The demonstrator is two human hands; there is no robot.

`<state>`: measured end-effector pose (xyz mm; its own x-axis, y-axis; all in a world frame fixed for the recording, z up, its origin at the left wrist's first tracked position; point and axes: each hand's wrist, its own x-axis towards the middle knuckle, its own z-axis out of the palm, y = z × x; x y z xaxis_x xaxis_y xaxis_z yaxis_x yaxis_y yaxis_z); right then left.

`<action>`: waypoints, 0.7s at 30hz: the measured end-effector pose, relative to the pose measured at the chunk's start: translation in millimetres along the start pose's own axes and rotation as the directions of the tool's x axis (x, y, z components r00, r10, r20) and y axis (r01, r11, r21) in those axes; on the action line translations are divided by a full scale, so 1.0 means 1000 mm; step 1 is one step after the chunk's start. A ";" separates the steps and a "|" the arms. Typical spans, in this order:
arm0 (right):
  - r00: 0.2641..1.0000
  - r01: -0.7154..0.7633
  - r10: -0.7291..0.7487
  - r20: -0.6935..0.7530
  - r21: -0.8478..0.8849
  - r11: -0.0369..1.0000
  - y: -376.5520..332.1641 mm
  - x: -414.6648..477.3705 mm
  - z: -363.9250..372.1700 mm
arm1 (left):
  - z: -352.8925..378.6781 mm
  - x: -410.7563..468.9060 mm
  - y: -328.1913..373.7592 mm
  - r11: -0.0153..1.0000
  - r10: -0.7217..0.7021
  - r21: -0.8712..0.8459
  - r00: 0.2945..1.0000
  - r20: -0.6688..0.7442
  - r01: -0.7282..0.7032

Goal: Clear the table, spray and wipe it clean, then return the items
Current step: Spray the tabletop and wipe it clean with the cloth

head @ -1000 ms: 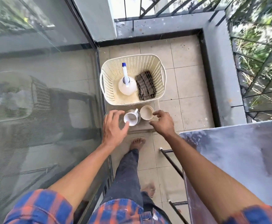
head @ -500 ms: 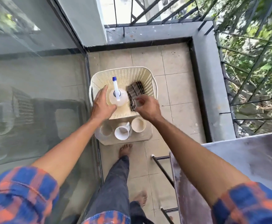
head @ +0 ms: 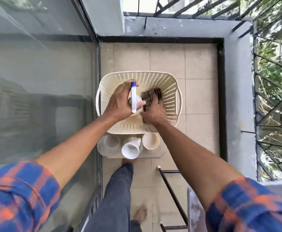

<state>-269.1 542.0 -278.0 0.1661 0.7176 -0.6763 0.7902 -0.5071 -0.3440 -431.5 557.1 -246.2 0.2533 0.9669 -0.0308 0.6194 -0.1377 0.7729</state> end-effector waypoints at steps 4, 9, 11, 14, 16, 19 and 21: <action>1.000 -0.021 0.022 -0.011 0.038 0.999 0.005 0.000 0.003 | 0.006 -0.005 -0.003 0.998 -0.015 -0.066 0.997 -0.075 0.010; 0.990 -0.031 0.038 -0.134 0.049 0.998 0.007 -0.002 0.008 | 0.008 -0.014 -0.008 0.989 -0.076 -0.136 0.991 -0.108 0.061; 0.990 -0.049 0.048 -0.130 0.001 0.999 0.005 -0.001 0.014 | 0.010 -0.018 -0.008 0.986 -0.079 -0.154 0.992 -0.103 0.063; 0.991 -0.056 0.040 -0.131 -0.114 0.992 0.005 0.002 0.025 | 0.010 -0.022 -0.012 0.981 -0.110 -0.170 0.989 -0.104 0.091; 0.991 -0.031 0.011 -0.132 -0.156 0.987 0.008 0.002 0.028 | 0.010 -0.025 -0.010 0.973 -0.143 -0.199 0.983 -0.111 0.119; 0.991 0.007 -0.028 -0.130 -0.157 0.988 0.010 0.005 0.026 | 0.010 -0.031 -0.007 0.974 -0.156 -0.185 0.980 -0.121 0.132; 0.988 0.037 -0.061 -0.142 -0.164 0.986 0.010 0.003 0.023 | 0.010 -0.039 -0.005 0.979 -0.143 -0.163 0.982 -0.126 0.122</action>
<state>-274.1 527.8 -298.7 0.1998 0.8080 -0.5543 0.8820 -0.3947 -0.2574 -437.0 517.9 -255.7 0.0661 0.9959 -0.0611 0.5161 0.0183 0.8563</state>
